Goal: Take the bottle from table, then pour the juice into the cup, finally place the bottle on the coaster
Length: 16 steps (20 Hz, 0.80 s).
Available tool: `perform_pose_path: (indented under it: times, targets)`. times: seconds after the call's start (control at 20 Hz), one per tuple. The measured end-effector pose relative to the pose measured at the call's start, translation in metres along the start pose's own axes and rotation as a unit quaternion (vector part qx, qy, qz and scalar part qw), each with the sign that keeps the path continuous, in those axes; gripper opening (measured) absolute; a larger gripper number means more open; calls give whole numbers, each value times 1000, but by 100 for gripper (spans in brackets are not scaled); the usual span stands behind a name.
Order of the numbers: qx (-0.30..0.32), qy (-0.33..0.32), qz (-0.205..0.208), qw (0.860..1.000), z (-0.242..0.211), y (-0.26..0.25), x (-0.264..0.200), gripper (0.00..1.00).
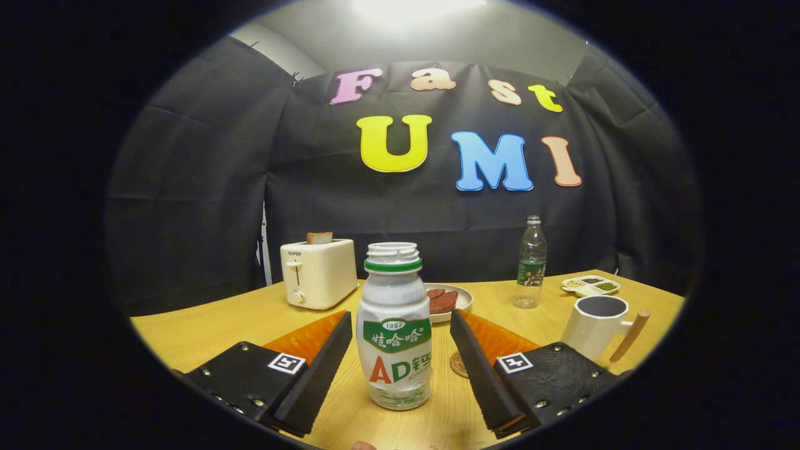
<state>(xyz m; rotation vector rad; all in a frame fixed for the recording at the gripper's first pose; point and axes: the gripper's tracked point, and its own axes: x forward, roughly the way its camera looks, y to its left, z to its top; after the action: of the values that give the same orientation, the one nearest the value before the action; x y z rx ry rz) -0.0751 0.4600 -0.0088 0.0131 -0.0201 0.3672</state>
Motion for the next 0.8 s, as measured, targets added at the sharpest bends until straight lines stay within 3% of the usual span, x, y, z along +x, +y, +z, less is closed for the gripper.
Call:
perform_pose_path:
  times: [0.05, 0.1, 0.3, 0.55, 0.8]
  targets:
    - [-7, 3, 2, 1000, -1, 2, 3, 81]
    - [-16, 5, 4, 1000, -4, 3, 2, 73]
    - [-11, 3, 19, 1000, -5, 7, 7, 69]
    - [-8, 14, -28, 999, -2, -12, 3, 66]
    - [72, -6, -57, 996, 21, -39, -8, 66]
